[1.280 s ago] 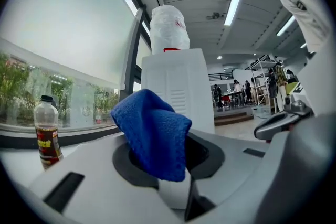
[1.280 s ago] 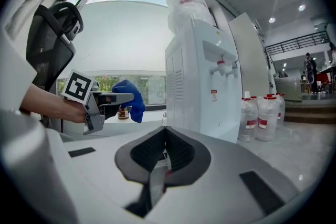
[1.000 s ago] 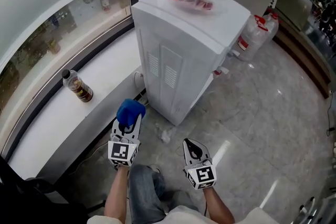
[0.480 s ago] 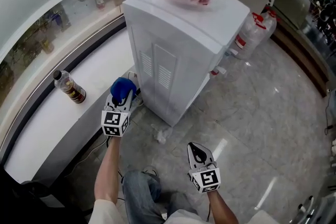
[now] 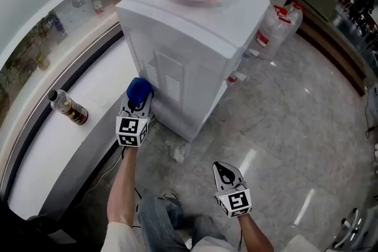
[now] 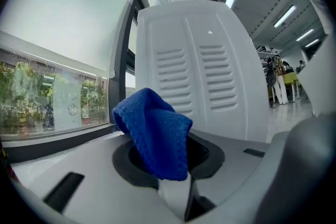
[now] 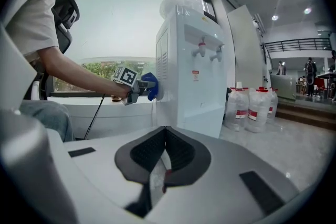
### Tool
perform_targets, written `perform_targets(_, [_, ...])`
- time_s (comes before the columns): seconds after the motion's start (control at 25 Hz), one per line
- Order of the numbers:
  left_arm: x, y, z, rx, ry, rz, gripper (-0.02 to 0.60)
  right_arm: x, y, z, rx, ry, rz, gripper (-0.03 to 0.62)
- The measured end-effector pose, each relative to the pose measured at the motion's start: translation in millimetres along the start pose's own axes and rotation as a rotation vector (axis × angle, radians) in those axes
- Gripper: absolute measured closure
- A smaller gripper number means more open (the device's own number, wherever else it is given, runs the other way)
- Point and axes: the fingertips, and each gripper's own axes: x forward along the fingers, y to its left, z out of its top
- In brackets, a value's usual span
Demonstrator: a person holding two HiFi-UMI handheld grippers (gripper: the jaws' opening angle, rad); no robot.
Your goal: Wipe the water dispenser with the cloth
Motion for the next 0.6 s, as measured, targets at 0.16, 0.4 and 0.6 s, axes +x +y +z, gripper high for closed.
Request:
perform_targets(0.16, [-9.8, -43.6, 3.0, 0.039, -0.008, -0.053, 0.471, -1.8, 0.1, -3.0, 0.008, -0.004, 0.002, 0.579])
perform_targets(0.4, [-24.9, -127.4, 9.8, 0.09, -0.023, -0.174, 0.471, -3.3, 5.2, -7.9, 0.024, -0.014, 0.016, 0.579])
perform_targets(0.6, [-34.0, -181.9, 18.4, 0.089, -0.038, -0.247, 0.471, -6.8, 7.3, -13.5, 0.035, -0.014, 0.016, 0.579])
